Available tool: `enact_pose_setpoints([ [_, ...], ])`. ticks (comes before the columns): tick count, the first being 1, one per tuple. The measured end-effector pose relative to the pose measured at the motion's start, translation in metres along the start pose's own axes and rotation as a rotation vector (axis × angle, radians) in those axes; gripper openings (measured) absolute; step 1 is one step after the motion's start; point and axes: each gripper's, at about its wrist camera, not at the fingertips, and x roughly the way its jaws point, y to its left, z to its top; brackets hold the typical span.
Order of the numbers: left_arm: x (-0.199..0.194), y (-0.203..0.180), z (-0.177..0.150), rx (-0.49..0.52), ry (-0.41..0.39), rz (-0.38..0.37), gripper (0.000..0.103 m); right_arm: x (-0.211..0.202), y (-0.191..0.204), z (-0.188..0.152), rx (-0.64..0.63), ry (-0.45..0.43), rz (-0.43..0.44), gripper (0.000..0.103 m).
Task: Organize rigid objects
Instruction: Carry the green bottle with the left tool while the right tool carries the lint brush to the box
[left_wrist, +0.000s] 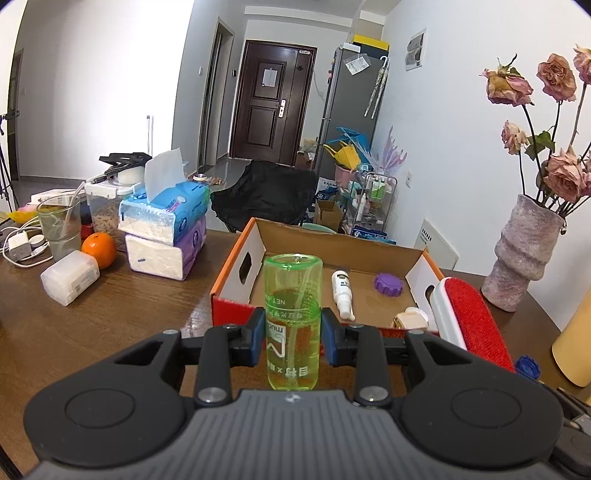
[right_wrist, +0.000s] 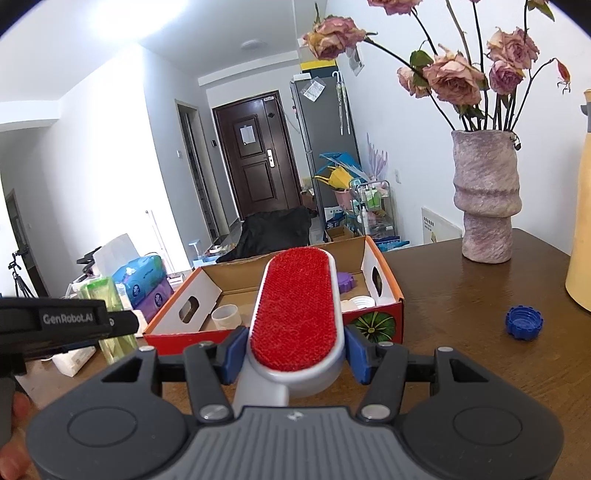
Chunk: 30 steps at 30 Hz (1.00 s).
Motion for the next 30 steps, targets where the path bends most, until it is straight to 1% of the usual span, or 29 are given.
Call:
enact_pose_setpoints([
  [11,0.038,-0.009,0.016,0.013,0.01,-0.002,0.032,0.04,-0.002,0.02,0.017,0.005,0.001,0.055],
  [19,0.065,-0.013,0.035,0.009,-0.003,-0.009,0.032,0.073,0.001,0.034,0.02,0.008,0.004,0.055],
  [30,0.107,-0.014,0.059,0.002,-0.011,-0.005,0.032,0.117,-0.006,0.057,0.054,0.006,0.0,0.055],
])
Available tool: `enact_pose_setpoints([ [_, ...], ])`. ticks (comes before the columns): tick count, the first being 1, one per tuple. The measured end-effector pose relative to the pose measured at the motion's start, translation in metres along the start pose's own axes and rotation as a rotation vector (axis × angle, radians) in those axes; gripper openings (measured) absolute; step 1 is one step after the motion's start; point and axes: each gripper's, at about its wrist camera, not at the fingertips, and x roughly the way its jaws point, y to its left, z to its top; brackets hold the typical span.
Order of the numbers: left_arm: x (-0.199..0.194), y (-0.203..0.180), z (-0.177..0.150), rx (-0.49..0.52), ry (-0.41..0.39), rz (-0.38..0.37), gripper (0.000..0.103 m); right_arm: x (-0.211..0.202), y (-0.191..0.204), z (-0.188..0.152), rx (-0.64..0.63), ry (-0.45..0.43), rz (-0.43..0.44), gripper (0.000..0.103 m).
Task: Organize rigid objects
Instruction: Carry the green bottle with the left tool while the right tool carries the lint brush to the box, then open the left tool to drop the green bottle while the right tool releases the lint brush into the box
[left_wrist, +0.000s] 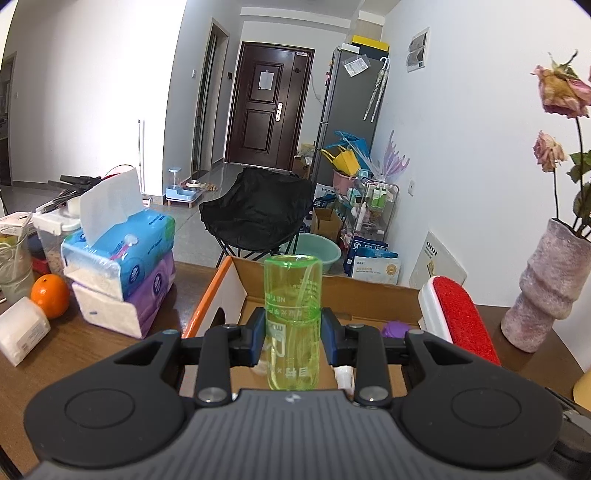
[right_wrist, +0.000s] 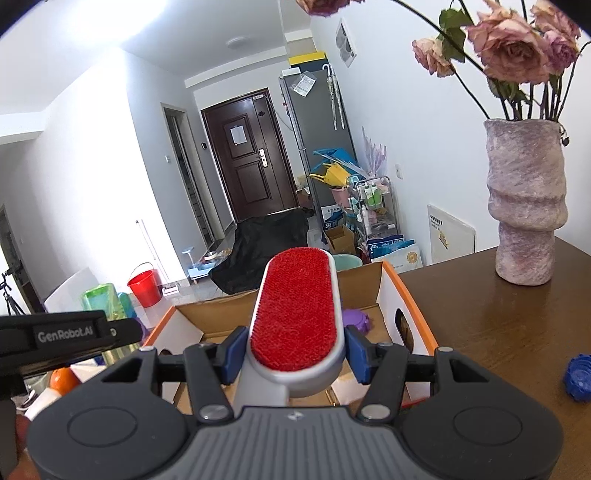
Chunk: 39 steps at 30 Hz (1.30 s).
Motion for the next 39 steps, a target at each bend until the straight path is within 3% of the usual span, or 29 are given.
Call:
enact_pose_setpoints([
  [23,0.072,0.004,0.015,0.022,0.065,0.054,0.032,0.094,-0.014,0.027,0.037,0.053,-0.054,0.055],
  [24,0.075,0.004,0.014,0.026,0.076,0.049,0.035,0.099,-0.015,0.027,0.029,0.064,-0.057,0.055],
  [26,0.076,0.002,0.012,0.037,0.077,0.047,0.061,0.107,-0.018,0.026,0.026,0.096,-0.069,0.057],
  [27,0.075,0.002,0.011,0.044,0.067,0.054,0.083,0.109,-0.019,0.026,0.024,0.1,-0.085,0.061],
  [28,0.073,0.001,0.011,0.051,0.049,0.07,0.093,0.109,-0.019,0.026,0.018,0.098,-0.099,0.073],
  [29,0.07,0.002,0.011,0.058,0.033,0.087,0.095,0.107,-0.019,0.026,0.009,0.089,-0.112,0.086],
  [31,0.067,0.005,0.012,0.053,0.031,0.089,0.101,0.102,-0.018,0.026,-0.014,0.06,-0.132,0.094],
  [39,0.065,0.026,0.015,0.013,0.051,0.129,0.103,0.093,-0.028,0.027,-0.033,0.053,-0.169,0.103],
])
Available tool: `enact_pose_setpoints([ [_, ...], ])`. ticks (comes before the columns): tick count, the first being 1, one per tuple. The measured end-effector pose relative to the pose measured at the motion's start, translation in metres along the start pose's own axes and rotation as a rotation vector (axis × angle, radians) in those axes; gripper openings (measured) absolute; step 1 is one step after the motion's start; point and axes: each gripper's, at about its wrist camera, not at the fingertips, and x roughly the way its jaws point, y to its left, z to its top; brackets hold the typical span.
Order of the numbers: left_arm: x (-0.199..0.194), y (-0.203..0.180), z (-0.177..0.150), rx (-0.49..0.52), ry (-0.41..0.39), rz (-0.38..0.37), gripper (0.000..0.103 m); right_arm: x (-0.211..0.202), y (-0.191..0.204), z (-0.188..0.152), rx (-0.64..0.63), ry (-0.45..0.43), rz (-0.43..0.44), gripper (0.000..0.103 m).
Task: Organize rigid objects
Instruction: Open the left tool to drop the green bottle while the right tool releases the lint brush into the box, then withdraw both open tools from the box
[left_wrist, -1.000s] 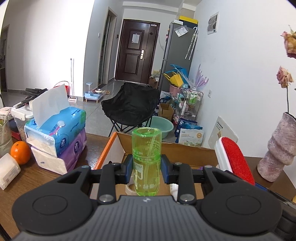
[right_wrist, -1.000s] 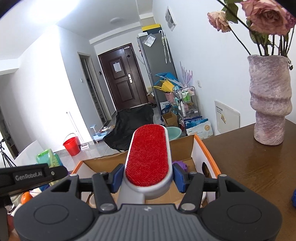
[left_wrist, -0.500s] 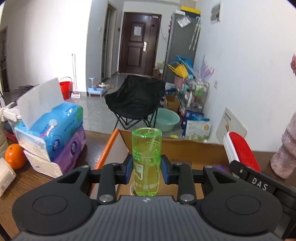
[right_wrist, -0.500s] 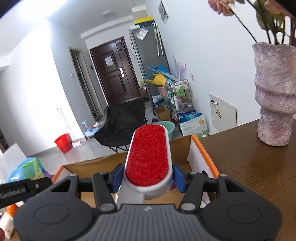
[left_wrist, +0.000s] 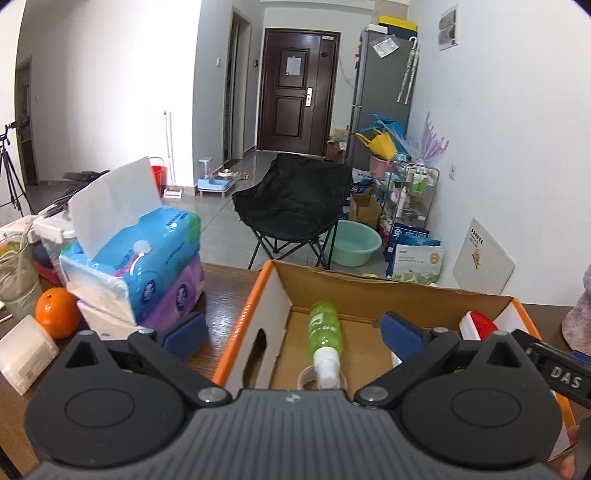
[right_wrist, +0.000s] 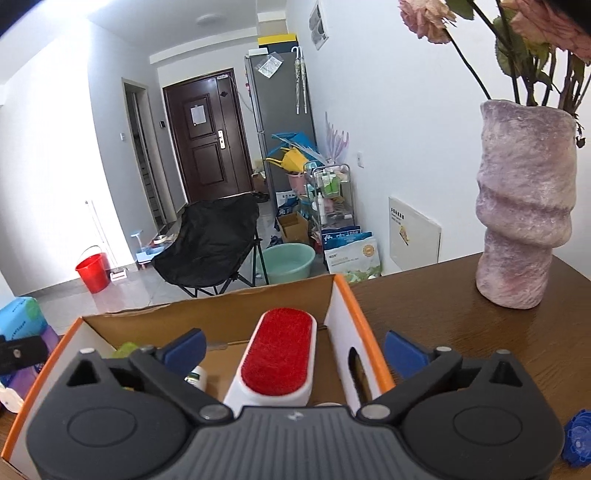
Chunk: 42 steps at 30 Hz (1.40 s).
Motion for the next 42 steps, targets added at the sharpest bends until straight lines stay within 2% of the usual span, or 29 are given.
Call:
enact_pose_setpoints([
  [9,-0.016,0.017,-0.002,0.0,-0.006,0.024,0.103,-0.023,-0.002,-0.002,-0.043,-0.028,0.028,0.103],
  [24,-0.072,0.041,-0.024,0.013,-0.039,0.05,0.103,-0.102,-0.013,-0.021,-0.093,-0.135,0.08,0.103],
  [42,-0.126,0.091,-0.066,-0.007,-0.038,0.105,0.103,-0.162,-0.04,-0.067,-0.107,-0.153,0.068,0.103],
])
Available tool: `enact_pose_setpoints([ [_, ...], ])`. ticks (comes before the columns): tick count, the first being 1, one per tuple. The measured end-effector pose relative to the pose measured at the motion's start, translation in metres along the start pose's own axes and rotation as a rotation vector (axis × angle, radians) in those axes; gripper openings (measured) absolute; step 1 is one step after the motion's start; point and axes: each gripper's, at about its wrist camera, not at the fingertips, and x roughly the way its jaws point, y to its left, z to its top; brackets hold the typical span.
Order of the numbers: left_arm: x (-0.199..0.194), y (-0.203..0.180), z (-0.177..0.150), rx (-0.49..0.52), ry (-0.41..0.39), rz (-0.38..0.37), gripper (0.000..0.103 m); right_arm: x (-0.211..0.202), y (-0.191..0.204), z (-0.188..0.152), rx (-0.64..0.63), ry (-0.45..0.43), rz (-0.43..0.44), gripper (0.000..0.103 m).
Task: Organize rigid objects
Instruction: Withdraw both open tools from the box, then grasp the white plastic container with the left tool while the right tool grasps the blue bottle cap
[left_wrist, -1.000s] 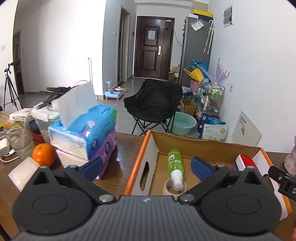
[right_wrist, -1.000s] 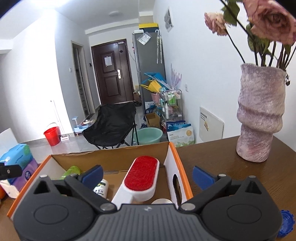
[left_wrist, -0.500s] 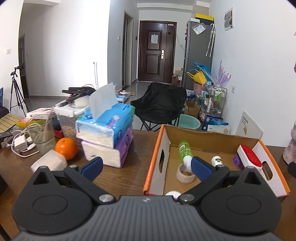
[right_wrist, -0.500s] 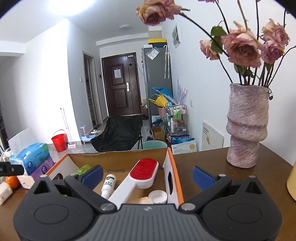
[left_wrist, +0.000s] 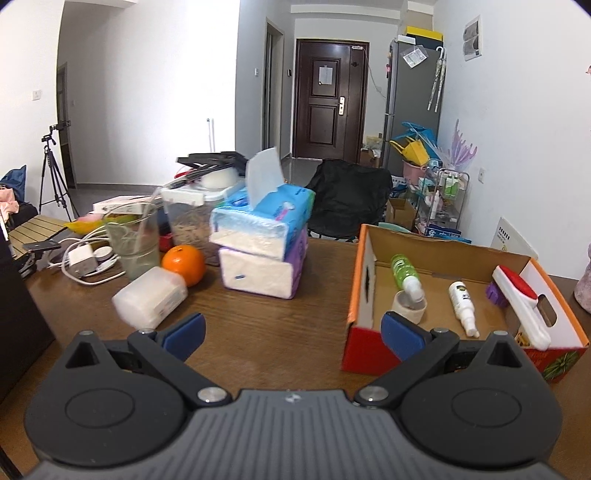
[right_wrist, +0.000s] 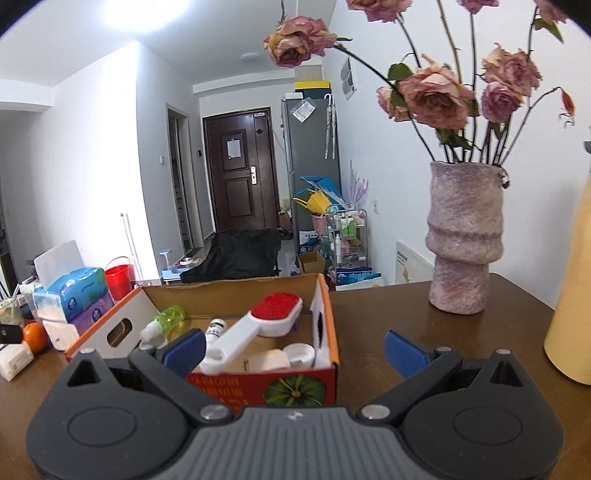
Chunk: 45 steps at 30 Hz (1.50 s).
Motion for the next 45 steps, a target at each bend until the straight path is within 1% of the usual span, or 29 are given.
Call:
enact_pose_setpoints([
  [8,-0.021,0.022,-0.016,0.0,-0.014,0.003,0.103,-0.026,-0.013,-0.018,0.0,0.002,-0.034,0.103],
  [11,-0.026,0.03,-0.023,-0.001,-0.029,0.017,0.103,-0.037,-0.019,-0.024,-0.008,-0.011,-0.032,0.103],
  [14,-0.03,0.039,-0.031,0.001,-0.03,0.016,0.103,-0.048,-0.024,-0.03,-0.012,-0.02,-0.043,0.103],
  [19,-0.034,0.056,-0.044,-0.008,-0.026,0.033,0.103,-0.06,-0.04,-0.041,-0.018,-0.036,-0.086,0.103],
  [22,-0.036,0.068,-0.053,-0.017,-0.021,0.046,0.103,-0.066,-0.05,-0.05,-0.046,-0.04,-0.11,0.103],
  [26,-0.031,0.081,-0.055,-0.041,-0.008,0.063,0.103,-0.072,-0.063,-0.057,-0.05,-0.052,-0.139,0.103],
  [29,-0.028,0.088,-0.056,-0.06,-0.01,0.074,0.103,-0.072,-0.075,-0.057,-0.021,-0.055,-0.157,0.103],
  [33,-0.027,0.091,-0.056,-0.057,-0.016,0.086,0.103,-0.067,-0.089,-0.058,0.004,-0.043,-0.192,0.103],
  [38,-0.023,0.093,-0.056,-0.061,-0.008,0.097,0.103,-0.053,-0.108,-0.06,-0.002,-0.008,-0.252,0.103],
  [45,-0.02,0.095,-0.057,-0.062,-0.005,0.11,0.103,-0.019,-0.132,-0.06,-0.011,0.059,-0.264,0.102],
])
